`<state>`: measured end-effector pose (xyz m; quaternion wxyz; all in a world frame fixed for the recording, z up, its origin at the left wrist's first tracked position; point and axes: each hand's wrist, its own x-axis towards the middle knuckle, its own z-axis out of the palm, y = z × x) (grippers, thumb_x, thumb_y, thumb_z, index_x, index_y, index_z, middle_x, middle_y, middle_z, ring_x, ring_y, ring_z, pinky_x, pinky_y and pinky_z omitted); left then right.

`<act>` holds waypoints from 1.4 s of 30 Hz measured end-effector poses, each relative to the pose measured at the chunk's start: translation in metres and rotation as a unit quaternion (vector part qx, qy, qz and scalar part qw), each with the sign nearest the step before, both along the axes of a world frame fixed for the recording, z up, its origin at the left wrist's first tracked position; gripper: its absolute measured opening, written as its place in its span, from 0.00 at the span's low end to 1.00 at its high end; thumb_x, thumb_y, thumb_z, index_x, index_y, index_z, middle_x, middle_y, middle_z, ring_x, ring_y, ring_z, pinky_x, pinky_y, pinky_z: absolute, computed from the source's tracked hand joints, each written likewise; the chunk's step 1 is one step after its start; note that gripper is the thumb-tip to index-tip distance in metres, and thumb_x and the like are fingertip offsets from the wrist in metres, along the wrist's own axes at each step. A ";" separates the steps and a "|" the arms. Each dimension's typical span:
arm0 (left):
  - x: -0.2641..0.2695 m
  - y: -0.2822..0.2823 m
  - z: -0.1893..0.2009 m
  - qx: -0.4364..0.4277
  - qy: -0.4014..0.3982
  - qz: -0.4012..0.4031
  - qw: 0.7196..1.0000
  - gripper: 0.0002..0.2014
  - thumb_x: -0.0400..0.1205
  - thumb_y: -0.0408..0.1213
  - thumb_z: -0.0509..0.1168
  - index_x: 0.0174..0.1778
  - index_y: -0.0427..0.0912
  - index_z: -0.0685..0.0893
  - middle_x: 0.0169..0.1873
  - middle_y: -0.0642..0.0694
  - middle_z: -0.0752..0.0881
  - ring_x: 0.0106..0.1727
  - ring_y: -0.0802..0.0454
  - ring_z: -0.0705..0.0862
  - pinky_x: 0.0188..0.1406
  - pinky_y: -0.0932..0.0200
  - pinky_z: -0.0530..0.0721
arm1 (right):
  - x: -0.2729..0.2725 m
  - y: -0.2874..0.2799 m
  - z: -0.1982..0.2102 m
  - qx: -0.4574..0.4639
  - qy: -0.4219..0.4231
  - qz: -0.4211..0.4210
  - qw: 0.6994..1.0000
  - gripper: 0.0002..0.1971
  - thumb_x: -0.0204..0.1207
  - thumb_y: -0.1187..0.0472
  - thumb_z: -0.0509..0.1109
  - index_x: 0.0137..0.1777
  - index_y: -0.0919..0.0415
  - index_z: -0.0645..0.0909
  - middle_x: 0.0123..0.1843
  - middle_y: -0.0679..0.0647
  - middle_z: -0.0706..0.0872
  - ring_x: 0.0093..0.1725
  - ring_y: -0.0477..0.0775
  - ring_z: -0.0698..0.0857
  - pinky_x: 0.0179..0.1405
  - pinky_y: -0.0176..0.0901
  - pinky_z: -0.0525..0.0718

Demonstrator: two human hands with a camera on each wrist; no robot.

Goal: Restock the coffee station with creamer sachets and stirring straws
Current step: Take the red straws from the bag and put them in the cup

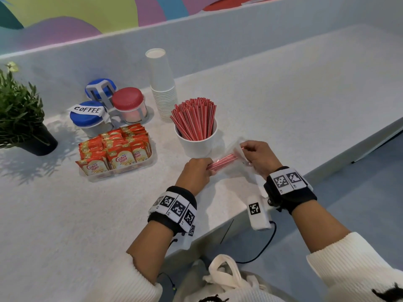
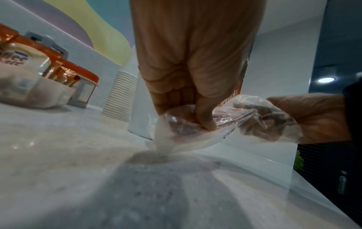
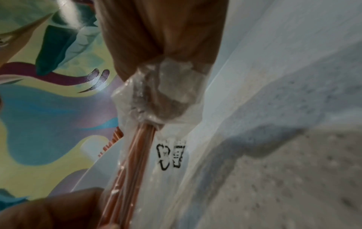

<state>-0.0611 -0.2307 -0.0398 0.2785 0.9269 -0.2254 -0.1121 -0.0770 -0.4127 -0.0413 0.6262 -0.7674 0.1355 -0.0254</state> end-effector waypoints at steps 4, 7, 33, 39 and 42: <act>0.003 -0.002 -0.002 0.020 -0.008 -0.014 1.000 0.09 0.82 0.33 0.64 0.56 0.34 0.81 0.51 0.37 0.87 0.52 0.41 0.84 0.49 0.56 0.78 | -0.002 -0.012 0.005 0.056 -0.034 -0.051 0.997 0.12 0.75 0.76 0.65 0.35 0.61 0.81 0.19 0.45 0.79 0.17 0.39 0.71 0.18 0.28 0.70; 0.006 -0.003 -0.003 0.024 -0.003 -0.012 1.000 0.10 0.82 0.32 0.64 0.58 0.34 0.81 0.54 0.36 0.87 0.55 0.40 0.84 0.53 0.54 0.80 | -0.002 -0.017 0.012 0.077 -0.076 -0.097 0.989 0.08 0.74 0.72 0.69 0.35 0.62 0.81 0.22 0.49 0.80 0.18 0.40 0.72 0.18 0.29 0.71; 0.012 -0.035 -0.017 0.229 0.028 -0.119 0.966 0.25 0.85 0.38 0.56 0.79 0.51 0.59 0.73 0.39 0.60 0.72 0.37 0.62 0.69 0.42 0.72 | 0.026 -0.036 0.070 -0.209 -0.142 -0.215 0.943 0.14 0.75 0.59 0.69 0.39 0.73 0.83 0.18 0.23 0.76 0.22 0.27 0.79 0.27 0.15 0.70; 0.019 -0.041 -0.008 0.209 0.046 -0.138 0.967 0.24 0.84 0.35 0.57 0.78 0.45 0.64 0.71 0.37 0.64 0.71 0.37 0.64 0.71 0.44 0.71 | 0.030 -0.004 0.087 -0.213 -0.183 -0.150 0.948 0.12 0.75 0.59 0.70 0.40 0.71 0.83 0.26 0.50 0.80 0.22 0.37 0.79 0.29 0.25 0.78; 0.017 -0.039 -0.005 0.142 0.023 -0.070 0.987 0.20 0.84 0.40 0.59 0.71 0.36 0.73 0.67 0.37 0.70 0.71 0.39 0.68 0.69 0.47 0.73 | 0.030 0.007 0.059 -0.252 -0.082 -0.063 0.962 0.12 0.75 0.59 0.70 0.43 0.71 0.81 0.37 0.64 0.86 0.30 0.51 0.81 0.39 0.48 0.85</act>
